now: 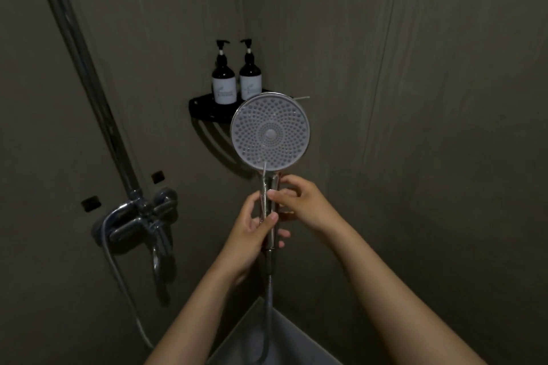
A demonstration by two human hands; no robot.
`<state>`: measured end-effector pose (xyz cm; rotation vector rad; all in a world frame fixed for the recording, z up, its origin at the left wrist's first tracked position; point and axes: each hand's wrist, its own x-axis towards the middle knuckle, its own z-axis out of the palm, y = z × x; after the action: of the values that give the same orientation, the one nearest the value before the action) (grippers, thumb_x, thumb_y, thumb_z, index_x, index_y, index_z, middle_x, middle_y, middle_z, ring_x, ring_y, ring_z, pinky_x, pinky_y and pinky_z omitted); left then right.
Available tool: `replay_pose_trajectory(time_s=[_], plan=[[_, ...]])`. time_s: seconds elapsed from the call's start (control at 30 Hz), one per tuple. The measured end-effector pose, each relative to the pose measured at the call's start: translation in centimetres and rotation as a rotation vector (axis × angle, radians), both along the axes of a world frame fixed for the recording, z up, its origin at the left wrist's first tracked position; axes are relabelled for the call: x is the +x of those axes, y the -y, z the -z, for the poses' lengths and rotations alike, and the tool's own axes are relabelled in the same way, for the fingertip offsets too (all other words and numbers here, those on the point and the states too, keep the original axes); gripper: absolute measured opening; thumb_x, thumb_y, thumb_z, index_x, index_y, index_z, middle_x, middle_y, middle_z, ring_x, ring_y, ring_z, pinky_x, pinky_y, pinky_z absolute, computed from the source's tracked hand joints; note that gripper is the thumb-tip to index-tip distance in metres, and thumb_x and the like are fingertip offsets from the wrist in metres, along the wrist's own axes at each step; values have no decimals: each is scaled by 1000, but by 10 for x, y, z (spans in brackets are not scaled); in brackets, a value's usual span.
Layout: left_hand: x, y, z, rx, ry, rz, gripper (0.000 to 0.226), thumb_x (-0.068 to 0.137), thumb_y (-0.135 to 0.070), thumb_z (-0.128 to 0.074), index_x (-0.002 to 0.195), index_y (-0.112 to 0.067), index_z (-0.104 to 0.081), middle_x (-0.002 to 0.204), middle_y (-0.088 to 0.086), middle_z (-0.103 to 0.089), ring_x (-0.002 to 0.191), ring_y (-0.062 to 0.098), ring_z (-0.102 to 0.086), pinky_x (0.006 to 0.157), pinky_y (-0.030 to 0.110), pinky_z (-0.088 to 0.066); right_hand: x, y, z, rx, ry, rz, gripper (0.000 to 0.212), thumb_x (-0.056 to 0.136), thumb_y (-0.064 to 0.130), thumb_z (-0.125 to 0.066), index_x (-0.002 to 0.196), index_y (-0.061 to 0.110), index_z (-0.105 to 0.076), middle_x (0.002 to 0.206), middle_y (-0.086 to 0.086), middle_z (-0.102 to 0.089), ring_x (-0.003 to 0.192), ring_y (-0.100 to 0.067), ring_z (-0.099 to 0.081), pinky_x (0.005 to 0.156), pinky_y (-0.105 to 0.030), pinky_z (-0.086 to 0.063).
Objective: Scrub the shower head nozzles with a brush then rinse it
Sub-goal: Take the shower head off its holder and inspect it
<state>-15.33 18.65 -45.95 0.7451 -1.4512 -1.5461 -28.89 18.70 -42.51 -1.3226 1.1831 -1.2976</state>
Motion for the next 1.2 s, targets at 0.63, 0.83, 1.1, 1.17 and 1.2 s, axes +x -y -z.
replay_pose_trajectory(time_s=[0.63,0.83,1.1,1.17,1.2], plan=[[-39,100,-118,-180,-90,-263,32,96,-9,-47,122,-26,-42,96,12,-69,69,17,-68,64,33,-54,-88,117,-139,-235,-471,15,58,69,-22,-60,116,13,-55,97,-11,-57,86,-17,-52,74,-21,-46],[-47,116,-119,-193,-70,-263,37,95,-10,-49,128,-23,-40,96,12,-69,71,17,-68,64,33,-54,-94,129,-134,-211,-378,-32,38,81,-5,-64,114,12,-59,97,-6,-62,80,-8,-58,69,-12,-47],[-59,114,-114,-226,-25,-177,46,95,-8,-48,137,-23,-37,99,11,-67,66,15,-65,58,28,-53,-54,133,-114,-171,-176,-149,20,93,25,-56,105,12,-64,91,-2,-69,87,-14,-65,83,-30,-51],[-58,113,-113,-251,4,-169,50,95,-8,-48,140,-24,-34,102,11,-65,65,15,-64,57,26,-54,-52,131,-113,-184,-153,-154,23,94,21,-55,110,6,-62,93,-7,-70,85,-16,-66,77,-27,-52],[-57,113,-113,-260,13,-165,52,95,-8,-48,141,-27,-32,103,11,-65,64,15,-64,57,26,-54,-51,129,-113,-200,-152,-148,23,94,20,-54,111,5,-61,94,-10,-70,84,-17,-67,74,-25,-52]])
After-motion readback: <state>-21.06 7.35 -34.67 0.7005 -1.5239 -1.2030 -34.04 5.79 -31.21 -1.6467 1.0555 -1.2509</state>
